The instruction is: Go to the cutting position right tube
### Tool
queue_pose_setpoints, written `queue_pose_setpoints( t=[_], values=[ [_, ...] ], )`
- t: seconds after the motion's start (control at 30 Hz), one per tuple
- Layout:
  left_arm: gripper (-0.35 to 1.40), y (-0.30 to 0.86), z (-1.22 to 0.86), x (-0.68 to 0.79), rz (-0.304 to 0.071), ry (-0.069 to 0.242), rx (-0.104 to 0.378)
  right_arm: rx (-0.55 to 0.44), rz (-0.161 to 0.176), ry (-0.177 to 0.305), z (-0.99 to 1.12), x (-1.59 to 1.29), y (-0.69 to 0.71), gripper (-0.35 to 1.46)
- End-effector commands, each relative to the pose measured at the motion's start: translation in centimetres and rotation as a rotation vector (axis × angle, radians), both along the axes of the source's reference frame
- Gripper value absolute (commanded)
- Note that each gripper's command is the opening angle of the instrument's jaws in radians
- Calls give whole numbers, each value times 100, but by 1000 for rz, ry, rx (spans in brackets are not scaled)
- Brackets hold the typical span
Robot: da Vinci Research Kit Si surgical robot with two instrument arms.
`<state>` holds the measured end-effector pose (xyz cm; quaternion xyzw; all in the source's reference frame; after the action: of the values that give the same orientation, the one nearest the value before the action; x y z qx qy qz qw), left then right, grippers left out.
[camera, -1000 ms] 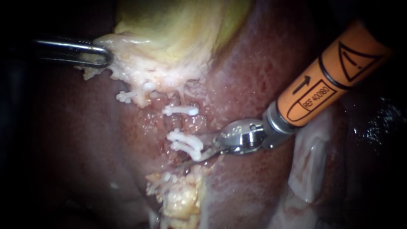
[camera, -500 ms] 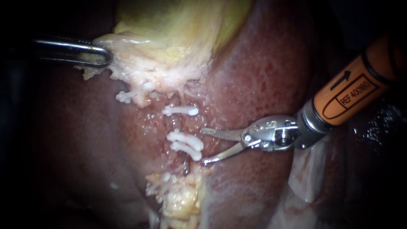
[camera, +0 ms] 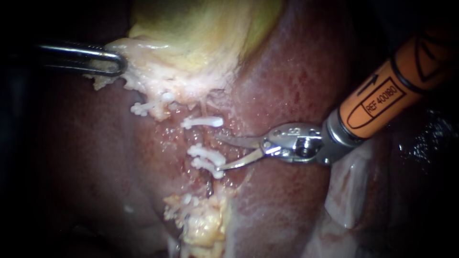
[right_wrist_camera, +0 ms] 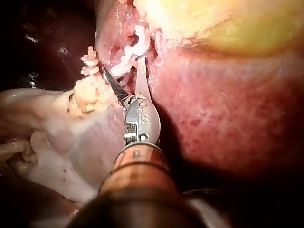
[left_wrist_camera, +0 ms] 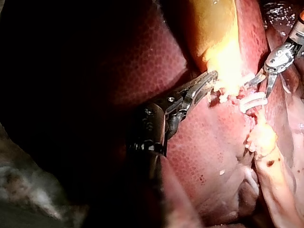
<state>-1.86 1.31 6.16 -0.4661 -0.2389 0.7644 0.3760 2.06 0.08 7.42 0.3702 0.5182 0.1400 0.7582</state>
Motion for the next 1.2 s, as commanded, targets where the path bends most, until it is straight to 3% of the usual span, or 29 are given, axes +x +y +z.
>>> queue_pose_setpoints(
  t=[0.03, 0.47, 0.63, 0.77, 1.2],
  values=[
    [-35, 0, 0, 0, 0, 0, 0, 6, 5, 8, 0, 1, 0, 145],
    [-35, 0, 0, 0, 0, 0, 0, 49, 29, 43, -1, 12, 3, 145],
    [-35, 0, 0, 1, 0, 0, 0, 54, 16, 39, -4, 8, 2, 143],
    [-35, 0, 0, 1, 0, 0, 0, 43, -12, -1, -9, -4, 0, 141],
    [-35, 0, 0, 1, 1, 0, 0, 53, -11, -2, -26, -13, 10, 140]
  ],
)
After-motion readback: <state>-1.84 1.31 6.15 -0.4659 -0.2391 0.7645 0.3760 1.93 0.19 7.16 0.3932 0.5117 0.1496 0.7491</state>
